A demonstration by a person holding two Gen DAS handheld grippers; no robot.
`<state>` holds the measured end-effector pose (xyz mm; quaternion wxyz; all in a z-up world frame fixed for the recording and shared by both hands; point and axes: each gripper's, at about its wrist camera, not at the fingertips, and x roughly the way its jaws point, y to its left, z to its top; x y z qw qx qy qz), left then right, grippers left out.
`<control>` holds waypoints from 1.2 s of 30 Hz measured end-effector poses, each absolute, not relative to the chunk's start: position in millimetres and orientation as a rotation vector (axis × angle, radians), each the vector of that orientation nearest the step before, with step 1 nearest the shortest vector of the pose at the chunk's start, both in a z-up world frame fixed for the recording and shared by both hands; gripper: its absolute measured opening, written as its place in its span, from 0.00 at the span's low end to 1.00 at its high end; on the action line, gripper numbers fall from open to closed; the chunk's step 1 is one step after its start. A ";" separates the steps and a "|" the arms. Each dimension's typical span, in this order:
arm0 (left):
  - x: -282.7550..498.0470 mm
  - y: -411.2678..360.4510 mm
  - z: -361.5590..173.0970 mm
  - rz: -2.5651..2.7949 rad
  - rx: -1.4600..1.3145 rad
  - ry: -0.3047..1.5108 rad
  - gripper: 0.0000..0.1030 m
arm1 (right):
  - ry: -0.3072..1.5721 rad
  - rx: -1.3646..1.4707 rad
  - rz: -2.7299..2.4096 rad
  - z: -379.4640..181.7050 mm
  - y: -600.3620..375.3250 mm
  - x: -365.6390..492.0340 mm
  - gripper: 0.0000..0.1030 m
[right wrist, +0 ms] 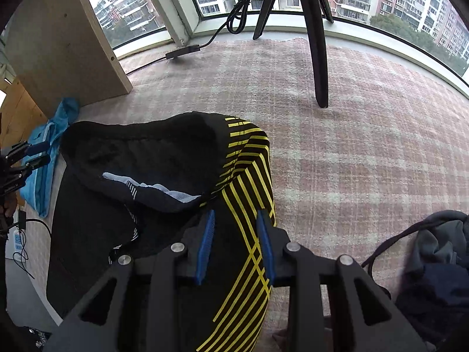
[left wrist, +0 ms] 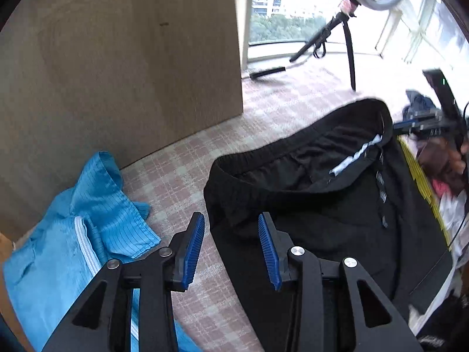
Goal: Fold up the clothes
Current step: 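Lift the shorts with both grippers and lay them flat beside the blue shirt, then open both grippers and release the shorts flat on the mat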
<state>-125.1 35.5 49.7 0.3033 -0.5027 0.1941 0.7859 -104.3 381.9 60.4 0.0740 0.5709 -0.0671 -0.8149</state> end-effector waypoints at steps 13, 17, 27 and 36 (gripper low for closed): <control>-163.0 56.1 27.8 2.105 -1.384 0.344 0.02 | 0.016 1.625 -2.480 51.3 378.4 -140.9 0.37; -171.1 44.6 31.5 2.126 -1.390 0.336 0.01 | 0.073 1.558 -2.472 51.4 365.6 -152.8 0.49; -205.1 4.9 19.5 2.272 -1.554 0.269 0.02 | -0.178 1.635 -2.521 41.6 358.4 -190.7 0.05; -156.4 -38.6 76.3 2.314 -1.444 0.194 0.07 | -0.346 1.484 -2.567 112.4 385.1 -131.8 0.22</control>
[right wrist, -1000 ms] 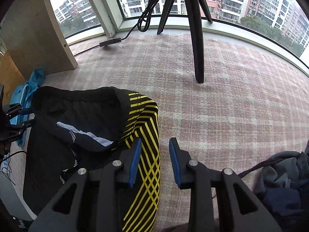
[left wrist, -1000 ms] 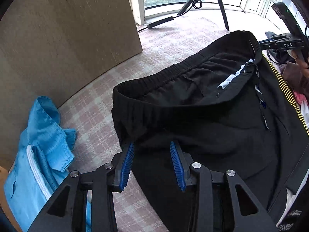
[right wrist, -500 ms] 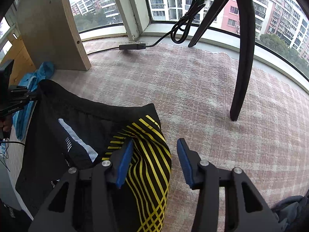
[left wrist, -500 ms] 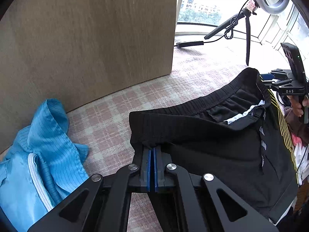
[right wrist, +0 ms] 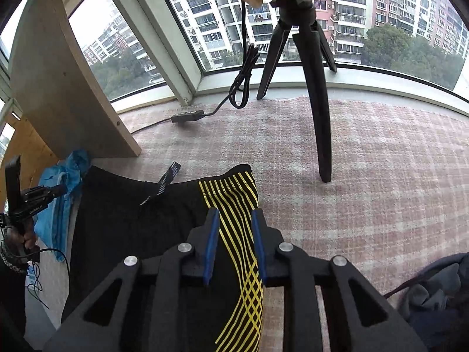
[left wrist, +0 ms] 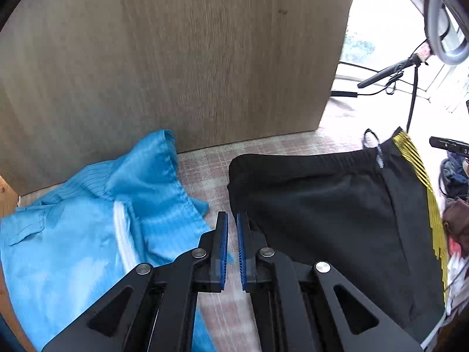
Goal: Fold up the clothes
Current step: 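Open both grippers and release the shorts flat on the mat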
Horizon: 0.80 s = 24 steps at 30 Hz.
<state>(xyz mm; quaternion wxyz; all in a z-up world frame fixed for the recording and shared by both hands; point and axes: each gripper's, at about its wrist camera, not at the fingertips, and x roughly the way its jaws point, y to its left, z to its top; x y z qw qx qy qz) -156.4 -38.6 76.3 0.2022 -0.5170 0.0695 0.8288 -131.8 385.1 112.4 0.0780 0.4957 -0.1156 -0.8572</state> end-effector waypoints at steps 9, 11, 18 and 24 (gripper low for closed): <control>7.7 -102.3 145.3 2.285 -1.345 0.151 0.14 | -0.305 1.263 -2.654 199.4 416.5 61.4 0.22; 42.0 -110.2 145.7 2.254 -1.369 0.114 0.27 | -0.291 1.290 -2.655 193.4 414.5 102.2 0.26; 134.4 -101.3 78.0 2.068 -1.530 0.091 0.43 | -0.326 1.563 -2.528 89.7 390.7 186.0 0.41; 158.7 -96.6 37.9 2.025 -1.614 0.046 0.38 | -0.409 1.644 -2.430 40.6 371.8 193.8 0.41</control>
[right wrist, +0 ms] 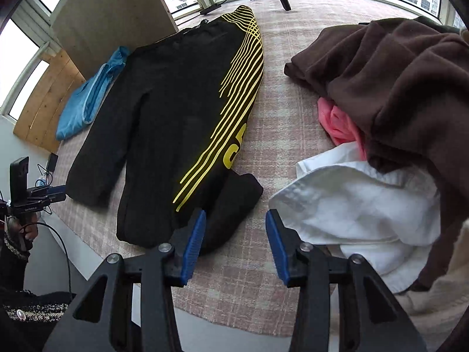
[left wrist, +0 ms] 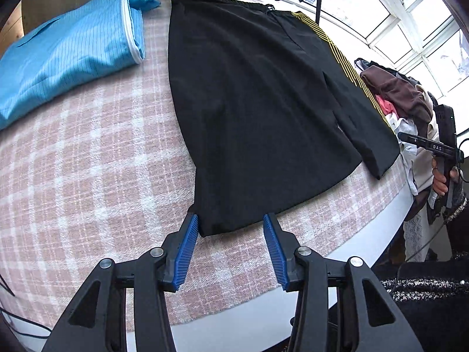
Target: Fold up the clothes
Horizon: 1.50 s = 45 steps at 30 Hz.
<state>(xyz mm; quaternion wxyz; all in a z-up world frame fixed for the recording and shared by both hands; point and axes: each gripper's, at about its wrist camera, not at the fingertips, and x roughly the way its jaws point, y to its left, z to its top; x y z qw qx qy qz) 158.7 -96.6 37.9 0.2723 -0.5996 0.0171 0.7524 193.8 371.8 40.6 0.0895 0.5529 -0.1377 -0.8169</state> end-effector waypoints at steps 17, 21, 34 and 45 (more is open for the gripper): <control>162.6 -113.1 83.7 2.046 -1.492 -0.119 0.00 | 0.008 1.611 -2.824 97.5 345.8 223.2 0.12; 164.7 -111.0 79.2 2.048 -1.496 -0.063 0.02 | -0.052 1.462 -2.611 109.9 287.5 227.8 0.41; 157.9 -101.4 30.6 1.996 -1.583 0.074 0.03 | 0.180 1.427 -2.198 29.5 124.9 175.2 0.05; 162.5 -134.9 93.3 1.985 -1.558 -0.071 0.16 | -0.285 1.542 -2.047 85.2 189.4 171.3 0.40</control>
